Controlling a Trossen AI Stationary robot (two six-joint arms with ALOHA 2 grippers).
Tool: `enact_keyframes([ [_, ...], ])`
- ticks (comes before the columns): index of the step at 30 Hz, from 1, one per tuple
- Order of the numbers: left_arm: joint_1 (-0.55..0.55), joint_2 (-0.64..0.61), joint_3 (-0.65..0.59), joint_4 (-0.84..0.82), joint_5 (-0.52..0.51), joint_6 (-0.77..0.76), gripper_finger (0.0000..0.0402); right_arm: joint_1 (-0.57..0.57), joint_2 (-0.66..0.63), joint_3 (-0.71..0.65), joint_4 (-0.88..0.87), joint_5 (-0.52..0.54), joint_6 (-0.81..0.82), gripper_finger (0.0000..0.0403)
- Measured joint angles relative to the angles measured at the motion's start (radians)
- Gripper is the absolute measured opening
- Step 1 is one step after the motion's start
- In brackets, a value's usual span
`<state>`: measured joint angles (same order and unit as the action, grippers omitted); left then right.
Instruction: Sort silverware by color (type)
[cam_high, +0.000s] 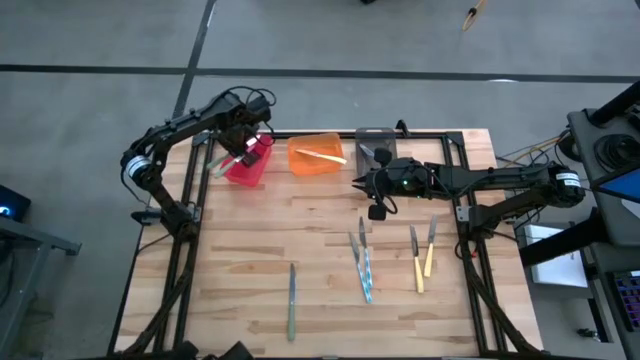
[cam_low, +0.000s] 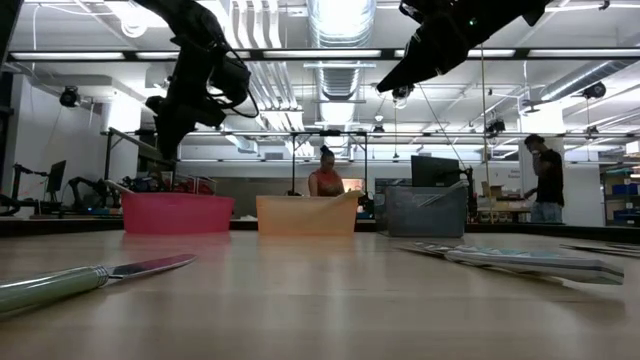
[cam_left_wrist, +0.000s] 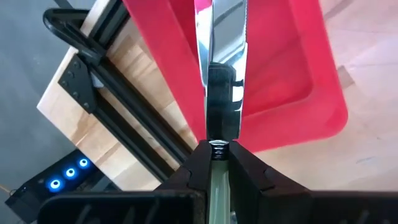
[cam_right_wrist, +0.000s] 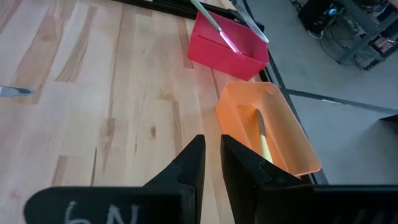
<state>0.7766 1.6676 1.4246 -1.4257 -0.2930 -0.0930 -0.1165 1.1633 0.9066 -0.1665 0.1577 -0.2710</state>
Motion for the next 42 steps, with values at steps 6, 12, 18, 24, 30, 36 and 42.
enact_keyframes([
  [6,-0.001,0.0,-0.015,-0.016,0.016,-0.003,0.0017,0.0,0.0,0.0,-0.003,0.0,0.001,0.0043],
  [12,-0.001,0.0,-0.07,-0.002,0.017,-0.001,0.0017,0.0,0.0,0.0,-0.005,0.0,-0.001,0.0043],
  [18,-0.001,0.0,-0.112,0.039,0.017,0.01,0.0017,0.0,0.0,0.0,-0.005,0.0,-0.001,0.0043],
  [24,-0.001,0.0,-0.13,0.069,0.017,0.026,0.0017,0.0,0.0,0.0,-0.005,0.0,-0.008,0.0043],
  [30,-0.001,0.003,-0.13,0.116,0.018,0.028,0.0017,0.0,0.0,0.0,-0.005,0.0,-0.013,0.0043],
  [36,-0.001,0.048,-0.13,0.113,0.023,0.031,0.0017,0.0,0.0,0.0,-0.007,0.0,-0.017,0.0043],
  [42,-0.001,0.072,-0.13,0.109,0.023,0.043,0.0017,0.0,0.0,0.0,-0.008,0.0,-0.021,0.0043],
])
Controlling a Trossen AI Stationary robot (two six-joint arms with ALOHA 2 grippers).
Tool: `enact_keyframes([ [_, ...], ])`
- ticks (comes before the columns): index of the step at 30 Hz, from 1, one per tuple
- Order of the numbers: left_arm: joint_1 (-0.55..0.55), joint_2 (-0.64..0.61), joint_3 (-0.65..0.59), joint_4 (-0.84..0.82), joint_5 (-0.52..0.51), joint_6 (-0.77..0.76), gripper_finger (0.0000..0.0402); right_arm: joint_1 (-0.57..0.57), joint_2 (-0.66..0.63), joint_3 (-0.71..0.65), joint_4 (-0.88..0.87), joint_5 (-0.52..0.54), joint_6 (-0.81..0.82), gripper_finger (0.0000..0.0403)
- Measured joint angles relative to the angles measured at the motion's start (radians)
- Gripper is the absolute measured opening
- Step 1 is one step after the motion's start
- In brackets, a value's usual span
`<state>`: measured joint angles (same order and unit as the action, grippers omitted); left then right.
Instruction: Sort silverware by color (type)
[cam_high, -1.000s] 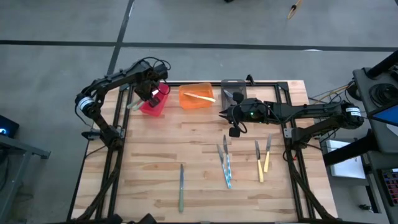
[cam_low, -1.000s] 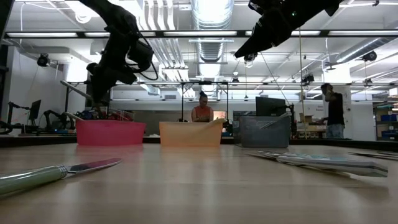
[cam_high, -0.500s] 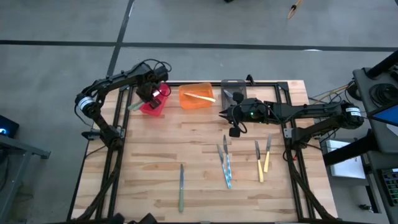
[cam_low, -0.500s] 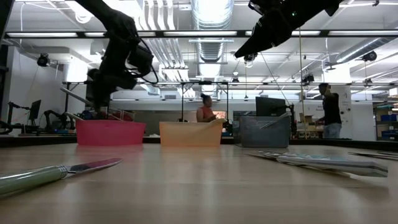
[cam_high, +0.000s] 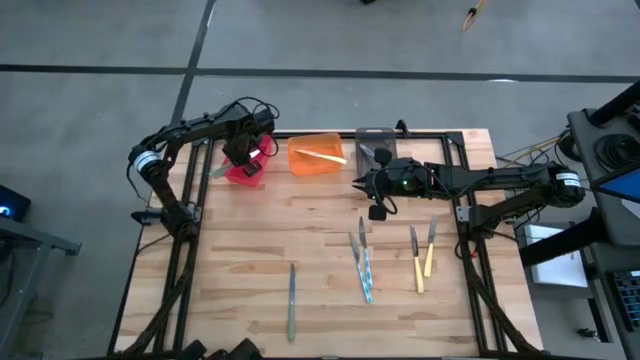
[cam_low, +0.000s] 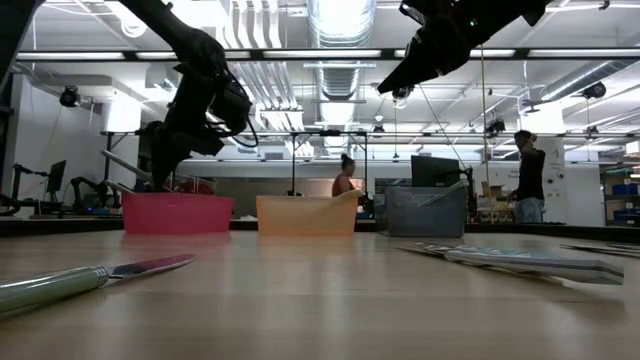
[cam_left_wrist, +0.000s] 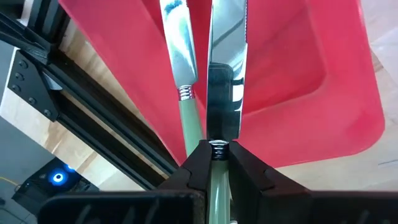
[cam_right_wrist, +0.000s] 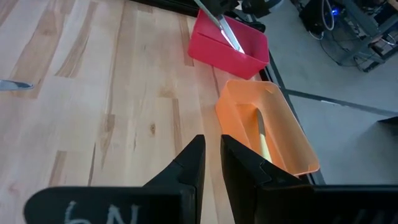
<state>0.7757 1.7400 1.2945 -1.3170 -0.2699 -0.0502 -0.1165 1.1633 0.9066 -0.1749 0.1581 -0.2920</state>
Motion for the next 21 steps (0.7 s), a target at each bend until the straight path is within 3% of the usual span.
enact_keyframes([
  [21,0.0,0.036,0.0,0.041,0.0,-0.015,0.0017,0.0,0.0,0.0,-0.001,0.0,0.002,0.0043],
])
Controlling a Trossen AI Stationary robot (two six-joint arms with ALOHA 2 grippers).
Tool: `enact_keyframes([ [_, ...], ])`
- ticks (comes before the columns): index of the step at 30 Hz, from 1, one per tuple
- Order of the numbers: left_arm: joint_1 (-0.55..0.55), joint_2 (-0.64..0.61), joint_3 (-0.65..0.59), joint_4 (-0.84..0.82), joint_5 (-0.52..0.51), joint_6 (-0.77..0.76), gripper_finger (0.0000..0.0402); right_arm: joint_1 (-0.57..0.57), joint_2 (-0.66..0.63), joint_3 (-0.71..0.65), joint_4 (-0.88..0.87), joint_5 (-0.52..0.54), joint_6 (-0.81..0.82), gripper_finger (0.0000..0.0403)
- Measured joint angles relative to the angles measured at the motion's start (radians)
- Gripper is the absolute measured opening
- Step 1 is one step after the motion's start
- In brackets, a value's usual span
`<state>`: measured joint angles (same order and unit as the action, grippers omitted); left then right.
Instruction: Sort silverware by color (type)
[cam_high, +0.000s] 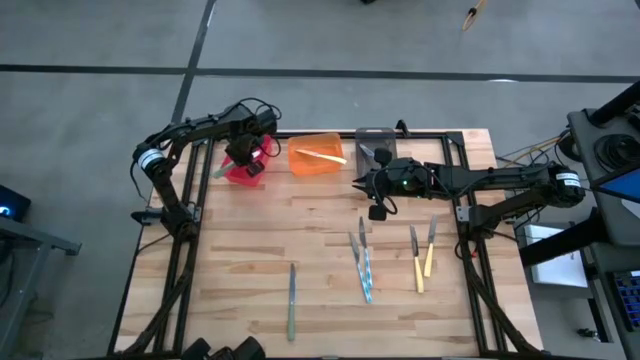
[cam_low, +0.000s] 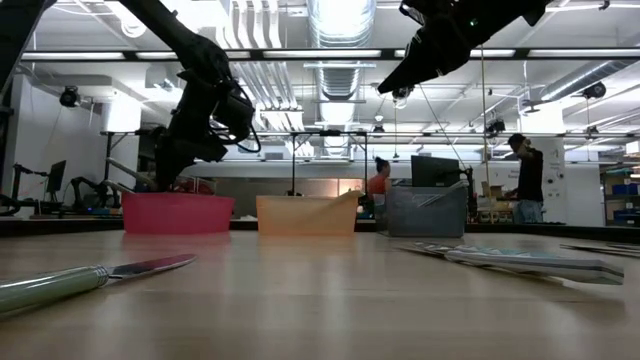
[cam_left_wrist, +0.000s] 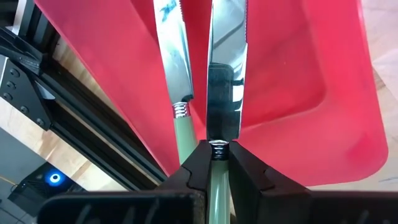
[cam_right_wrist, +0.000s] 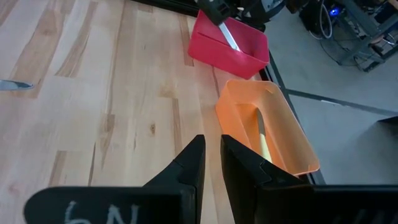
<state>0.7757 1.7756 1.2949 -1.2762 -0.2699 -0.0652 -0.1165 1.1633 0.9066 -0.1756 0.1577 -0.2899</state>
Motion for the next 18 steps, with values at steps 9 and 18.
enact_keyframes([
  [9,0.0,0.0,0.0,0.01,0.0,-0.015,0.0017,0.0,0.0,0.0,0.0,0.0,0.001,0.0043],
  [18,0.0,0.0,0.0,0.015,0.0,-0.031,0.0026,0.0,0.0,0.0,0.0,0.0,0.001,0.0043],
])
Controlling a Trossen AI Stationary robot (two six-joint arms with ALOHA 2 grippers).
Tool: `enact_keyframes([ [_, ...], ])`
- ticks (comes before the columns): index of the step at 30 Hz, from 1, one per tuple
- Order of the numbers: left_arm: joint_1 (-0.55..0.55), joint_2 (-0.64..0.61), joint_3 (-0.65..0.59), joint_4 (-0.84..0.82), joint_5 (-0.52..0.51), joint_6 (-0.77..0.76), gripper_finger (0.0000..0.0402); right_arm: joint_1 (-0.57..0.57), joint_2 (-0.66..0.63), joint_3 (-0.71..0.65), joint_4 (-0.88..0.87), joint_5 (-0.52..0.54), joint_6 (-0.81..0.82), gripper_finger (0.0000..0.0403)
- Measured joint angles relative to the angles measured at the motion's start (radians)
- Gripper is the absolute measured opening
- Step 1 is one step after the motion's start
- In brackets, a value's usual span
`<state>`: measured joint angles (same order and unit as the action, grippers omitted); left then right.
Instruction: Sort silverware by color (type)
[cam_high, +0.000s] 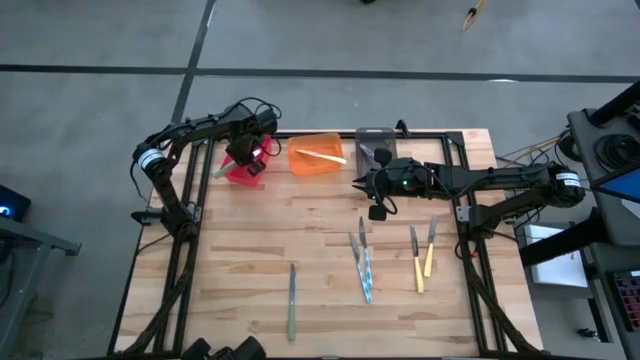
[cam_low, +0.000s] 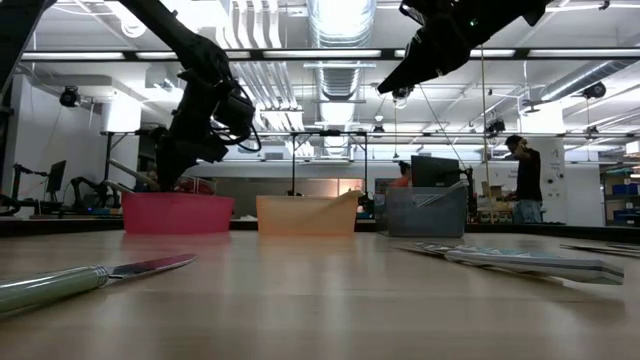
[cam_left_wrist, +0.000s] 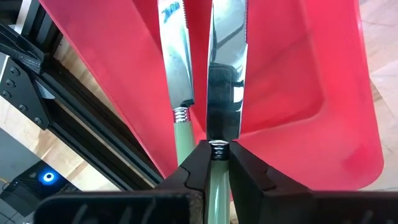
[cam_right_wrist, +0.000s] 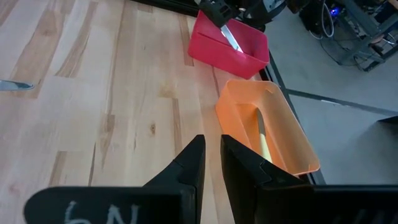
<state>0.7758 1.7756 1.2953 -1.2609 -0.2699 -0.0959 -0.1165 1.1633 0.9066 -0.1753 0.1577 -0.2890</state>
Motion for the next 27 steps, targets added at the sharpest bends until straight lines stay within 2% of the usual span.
enact_keyframes([
  [27,0.0,-0.015,0.0,0.023,-0.008,0.019,0.007,0.0,0.0,0.0,0.0,0.0,0.0,0.0043],
])
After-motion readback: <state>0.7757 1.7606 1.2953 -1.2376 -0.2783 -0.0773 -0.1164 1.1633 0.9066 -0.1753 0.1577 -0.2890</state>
